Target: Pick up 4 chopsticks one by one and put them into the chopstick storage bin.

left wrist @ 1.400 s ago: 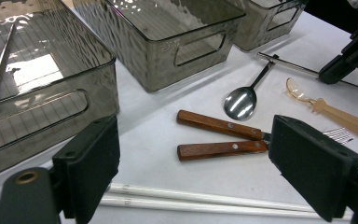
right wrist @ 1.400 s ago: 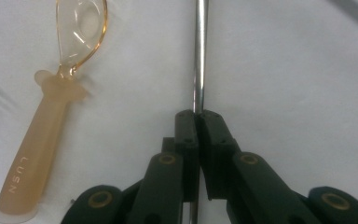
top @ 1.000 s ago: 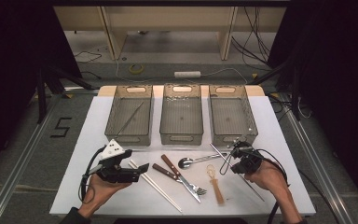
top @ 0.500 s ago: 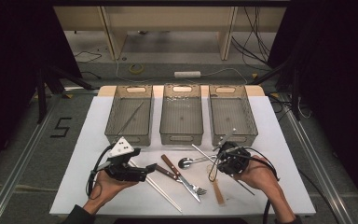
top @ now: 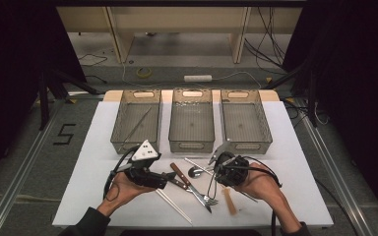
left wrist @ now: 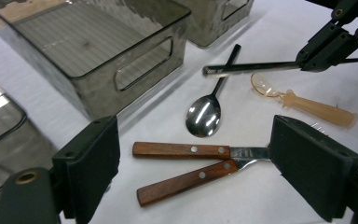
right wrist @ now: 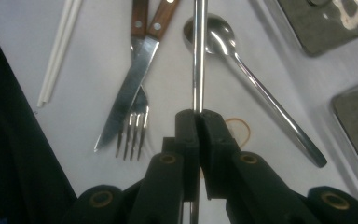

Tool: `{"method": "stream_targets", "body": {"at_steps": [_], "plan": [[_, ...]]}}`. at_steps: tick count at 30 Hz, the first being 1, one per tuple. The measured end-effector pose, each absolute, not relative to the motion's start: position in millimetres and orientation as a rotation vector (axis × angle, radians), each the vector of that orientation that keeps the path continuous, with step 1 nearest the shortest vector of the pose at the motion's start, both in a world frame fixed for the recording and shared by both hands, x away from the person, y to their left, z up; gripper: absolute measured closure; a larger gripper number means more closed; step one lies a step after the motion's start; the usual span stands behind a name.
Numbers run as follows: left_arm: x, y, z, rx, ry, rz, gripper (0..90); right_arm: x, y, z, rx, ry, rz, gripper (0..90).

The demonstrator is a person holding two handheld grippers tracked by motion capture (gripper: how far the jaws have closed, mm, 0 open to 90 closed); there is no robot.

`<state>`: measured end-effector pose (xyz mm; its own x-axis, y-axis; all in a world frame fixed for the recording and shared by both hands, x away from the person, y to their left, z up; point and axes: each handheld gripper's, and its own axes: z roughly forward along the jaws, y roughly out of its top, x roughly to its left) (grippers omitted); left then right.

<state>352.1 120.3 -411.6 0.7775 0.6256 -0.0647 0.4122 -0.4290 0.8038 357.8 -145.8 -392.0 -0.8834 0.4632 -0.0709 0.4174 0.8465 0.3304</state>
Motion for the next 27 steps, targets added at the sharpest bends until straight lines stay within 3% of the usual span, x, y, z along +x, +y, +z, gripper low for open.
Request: {"method": "stream_targets", "body": {"at_steps": [13, 27], "plan": [[349.1, 93.2, -410.9, 2.265, 0.555, 0.262, 18.2, 345.6, -119.7, -394.3, 0.460, 2.942, 0.449, 86.9], [331.8, 82.8, -418.4, 2.423, 0.330, 0.270, 41.8, 337.6, -108.8, -396.0, 0.252, 2.989, 0.425, 86.9]]}}
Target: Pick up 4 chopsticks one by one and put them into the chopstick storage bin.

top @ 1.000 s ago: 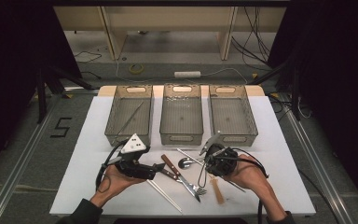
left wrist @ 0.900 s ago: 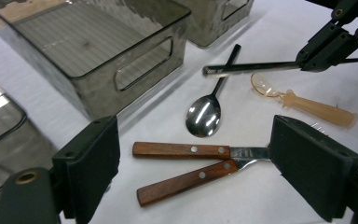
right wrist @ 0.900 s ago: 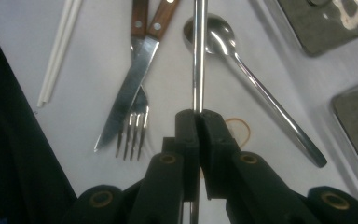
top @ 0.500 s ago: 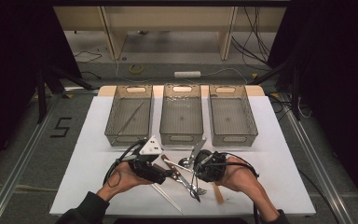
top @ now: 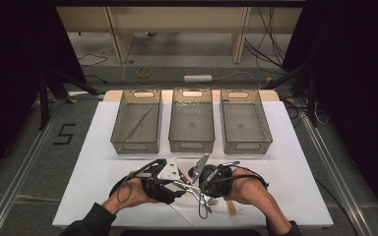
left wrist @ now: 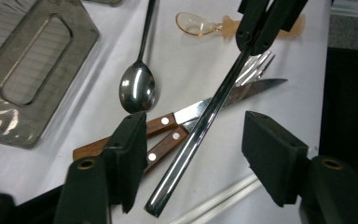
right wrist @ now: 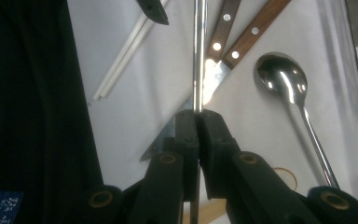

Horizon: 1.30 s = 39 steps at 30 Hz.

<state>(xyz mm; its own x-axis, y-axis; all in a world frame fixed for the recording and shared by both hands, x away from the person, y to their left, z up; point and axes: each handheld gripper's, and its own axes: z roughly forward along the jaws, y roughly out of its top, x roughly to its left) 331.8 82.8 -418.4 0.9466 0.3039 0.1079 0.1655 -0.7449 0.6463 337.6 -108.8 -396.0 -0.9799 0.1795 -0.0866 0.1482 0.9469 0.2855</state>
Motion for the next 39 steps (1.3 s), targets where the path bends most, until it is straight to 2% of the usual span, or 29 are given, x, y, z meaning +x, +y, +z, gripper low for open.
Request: {"method": "stream_targets", "body": {"at_steps": [17, 23, 30, 35, 39], "plan": [[326.1, 80.0, -418.9, 2.468, 0.228, 0.232, 67.7, 332.5, -105.1, -398.4, 0.145, 3.008, 0.419, 86.9], [323.6, 79.3, -419.6, 2.491, 0.184, 0.212, 74.1, 330.3, -104.6, -398.8, 0.100, 3.016, 0.415, 86.8], [321.6, 80.0, -420.8, 2.511, 0.114, 0.130, 80.7, 325.9, -104.1, -400.8, 0.027, 3.014, 0.421, 86.0], [321.2, 81.0, -419.4, 2.494, 0.115, 0.105, 83.2, 329.7, -107.9, -399.3, 0.020, 3.010, 0.441, 81.5], [324.5, 86.6, -418.3, 2.482, 0.163, 0.134, 83.3, 332.3, -115.2, -389.7, 0.128, 2.972, 0.548, 63.7]]}}
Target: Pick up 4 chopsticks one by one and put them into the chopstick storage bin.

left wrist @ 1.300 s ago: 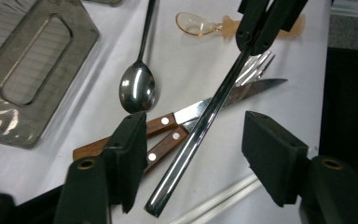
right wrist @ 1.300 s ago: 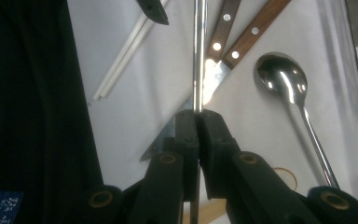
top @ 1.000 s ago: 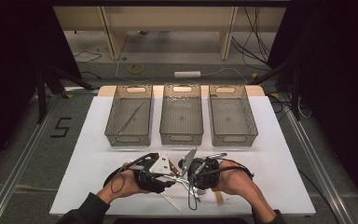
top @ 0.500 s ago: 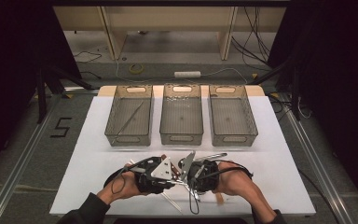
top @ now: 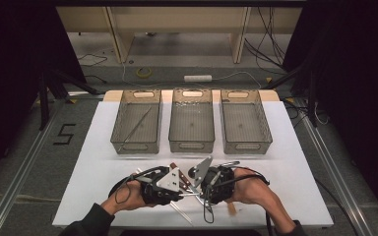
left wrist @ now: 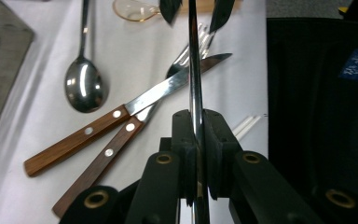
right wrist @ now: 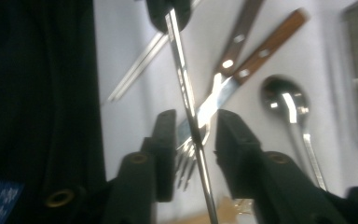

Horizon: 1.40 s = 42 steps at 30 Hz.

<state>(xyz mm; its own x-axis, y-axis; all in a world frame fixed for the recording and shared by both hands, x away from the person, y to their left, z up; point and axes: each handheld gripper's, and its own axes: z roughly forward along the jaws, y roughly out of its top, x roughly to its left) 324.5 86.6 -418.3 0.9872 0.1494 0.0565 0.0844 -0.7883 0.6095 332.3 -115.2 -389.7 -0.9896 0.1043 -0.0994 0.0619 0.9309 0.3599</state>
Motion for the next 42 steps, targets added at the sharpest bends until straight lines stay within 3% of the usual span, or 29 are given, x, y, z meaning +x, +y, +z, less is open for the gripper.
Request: {"method": "stream_targets", "body": {"at_steps": [6, 12, 28, 42], "plan": [[331.2, 96.5, -414.7, 2.444, 0.267, 0.188, 83.4, 341.6, -136.6, -375.4, 0.394, 2.856, 0.792, 45.2], [338.7, 106.1, -409.3, 2.394, 0.386, 0.236, 83.4, 343.9, -156.6, -370.2, 0.556, 2.700, 1.030, 36.8], [363.9, 146.9, -396.9, 2.187, 0.717, 0.390, 83.4, 334.9, -214.0, -401.2, 0.920, 2.424, 1.279, 29.6], [399.2, 188.5, -386.5, 2.028, 0.977, 0.529, 83.4, 323.7, -231.5, -415.2, 1.012, 2.348, 1.337, 27.4]]}}
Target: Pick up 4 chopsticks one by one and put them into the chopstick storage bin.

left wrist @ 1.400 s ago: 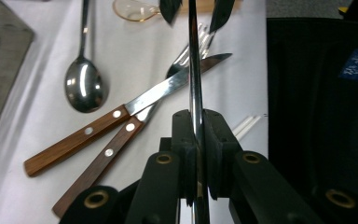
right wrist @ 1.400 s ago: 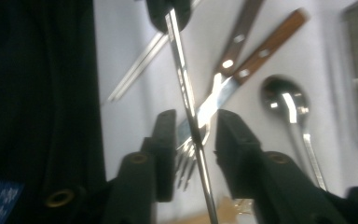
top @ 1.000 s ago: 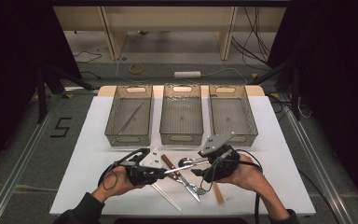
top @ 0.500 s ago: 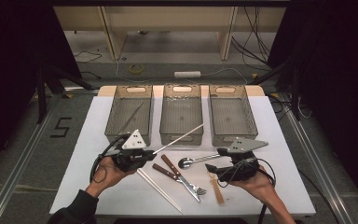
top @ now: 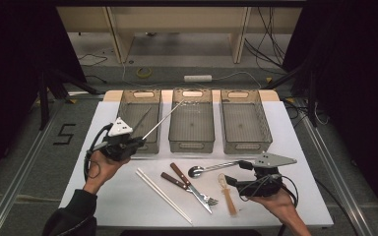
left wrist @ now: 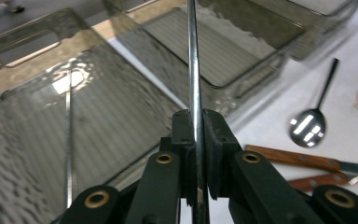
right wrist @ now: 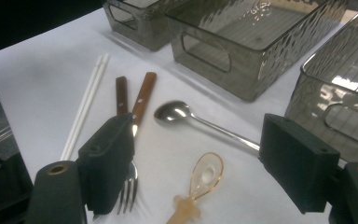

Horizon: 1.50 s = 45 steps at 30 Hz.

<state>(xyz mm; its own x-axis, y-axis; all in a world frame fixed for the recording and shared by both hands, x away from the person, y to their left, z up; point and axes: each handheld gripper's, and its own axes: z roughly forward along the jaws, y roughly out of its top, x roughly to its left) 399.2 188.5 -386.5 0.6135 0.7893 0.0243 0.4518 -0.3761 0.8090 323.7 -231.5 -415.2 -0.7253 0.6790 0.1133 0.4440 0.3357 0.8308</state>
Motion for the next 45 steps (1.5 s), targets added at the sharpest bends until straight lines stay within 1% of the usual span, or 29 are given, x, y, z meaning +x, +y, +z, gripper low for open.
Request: {"method": "stream_targets", "body": {"at_steps": [11, 24, 31, 40, 44, 45], "plan": [[428.9, 211.0, -391.8, 1.958, 1.136, 0.598, 83.4, 316.9, -233.7, -418.4, 1.025, 2.340, 1.351, 25.5], [461.3, 225.4, -411.8, 1.921, 1.277, 0.601, 83.4, 311.3, -231.7, -423.2, 1.013, 2.368, 1.341, 25.3], [472.3, 232.5, -422.2, 1.913, 1.325, 0.594, 83.3, 311.0, -229.5, -424.8, 1.002, 2.386, 1.336, 25.3], [481.2, 230.1, -426.4, 1.928, 1.353, 0.590, 83.1, 310.8, -228.6, -425.0, 0.998, 2.395, 1.333, 25.7], [485.1, 228.6, -429.6, 1.921, 1.364, 0.587, 82.2, 310.6, -227.9, -425.1, 0.988, 2.400, 1.335, 25.9], [485.7, 228.5, -430.4, 1.912, 1.373, 0.583, 79.9, 310.4, -227.9, -425.0, 0.987, 2.402, 1.333, 25.9]]}}
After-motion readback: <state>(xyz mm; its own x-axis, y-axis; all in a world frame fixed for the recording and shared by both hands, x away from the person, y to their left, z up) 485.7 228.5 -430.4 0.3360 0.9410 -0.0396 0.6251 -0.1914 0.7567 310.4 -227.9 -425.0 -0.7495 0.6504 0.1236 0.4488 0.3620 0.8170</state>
